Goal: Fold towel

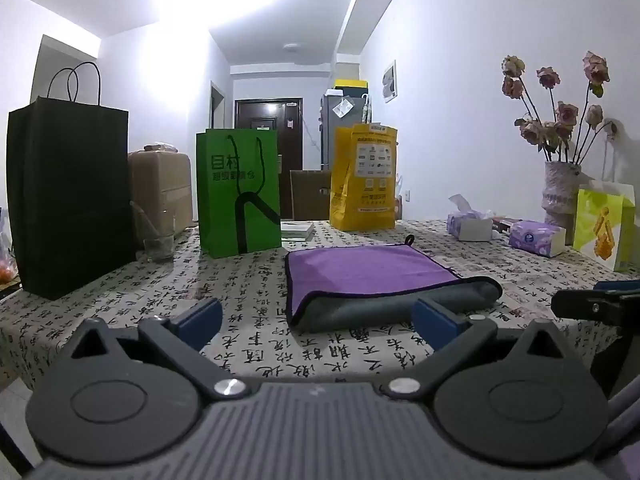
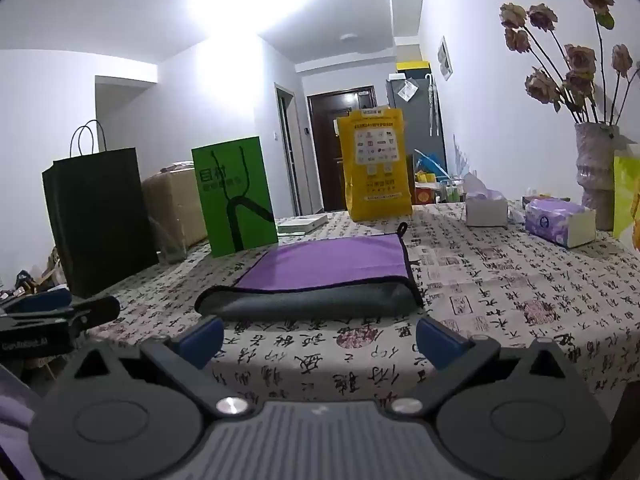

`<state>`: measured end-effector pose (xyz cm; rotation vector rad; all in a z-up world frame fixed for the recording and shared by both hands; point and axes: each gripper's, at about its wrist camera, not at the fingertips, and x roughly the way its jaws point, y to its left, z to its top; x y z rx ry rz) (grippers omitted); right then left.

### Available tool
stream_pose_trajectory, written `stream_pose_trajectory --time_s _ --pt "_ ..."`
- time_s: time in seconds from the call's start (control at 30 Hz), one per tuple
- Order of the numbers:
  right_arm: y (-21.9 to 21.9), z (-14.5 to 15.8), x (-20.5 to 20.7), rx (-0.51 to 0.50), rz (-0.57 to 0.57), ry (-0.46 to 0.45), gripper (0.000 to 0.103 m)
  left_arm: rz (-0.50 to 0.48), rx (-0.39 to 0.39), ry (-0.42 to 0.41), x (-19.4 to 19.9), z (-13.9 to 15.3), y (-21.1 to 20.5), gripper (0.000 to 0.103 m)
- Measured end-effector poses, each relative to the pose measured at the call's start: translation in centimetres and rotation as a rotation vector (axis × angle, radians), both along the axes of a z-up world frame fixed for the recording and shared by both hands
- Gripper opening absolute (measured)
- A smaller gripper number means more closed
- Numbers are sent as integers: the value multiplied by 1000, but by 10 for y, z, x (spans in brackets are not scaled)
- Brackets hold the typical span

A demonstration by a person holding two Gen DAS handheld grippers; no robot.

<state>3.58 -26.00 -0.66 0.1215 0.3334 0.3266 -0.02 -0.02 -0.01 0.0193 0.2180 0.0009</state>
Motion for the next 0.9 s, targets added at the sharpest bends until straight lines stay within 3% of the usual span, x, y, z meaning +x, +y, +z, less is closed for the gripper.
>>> stream_pose_trajectory --time_s 0.9 --pt "4 -3 7 -8 14 46 103 -20 5 19 4 -2 1 103"
